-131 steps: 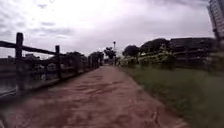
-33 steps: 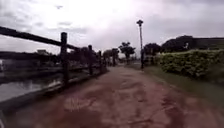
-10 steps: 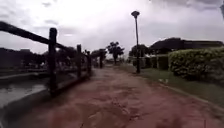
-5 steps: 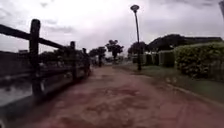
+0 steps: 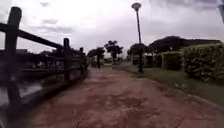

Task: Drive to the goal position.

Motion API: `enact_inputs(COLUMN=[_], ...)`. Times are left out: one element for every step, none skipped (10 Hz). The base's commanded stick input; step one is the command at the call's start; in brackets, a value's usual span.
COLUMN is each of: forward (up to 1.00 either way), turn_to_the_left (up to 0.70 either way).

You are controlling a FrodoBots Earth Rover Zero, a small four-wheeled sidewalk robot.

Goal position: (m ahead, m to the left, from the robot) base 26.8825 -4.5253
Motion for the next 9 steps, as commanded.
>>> enact_inputs(forward=[1.0,1.0,1.0,1.0,1.0,1.0,1.0,1.0,1.0], turn_to_the_left=[0.0,0.0,0.0,0.0,0.0,0.0,0.0,0.0,0.0])
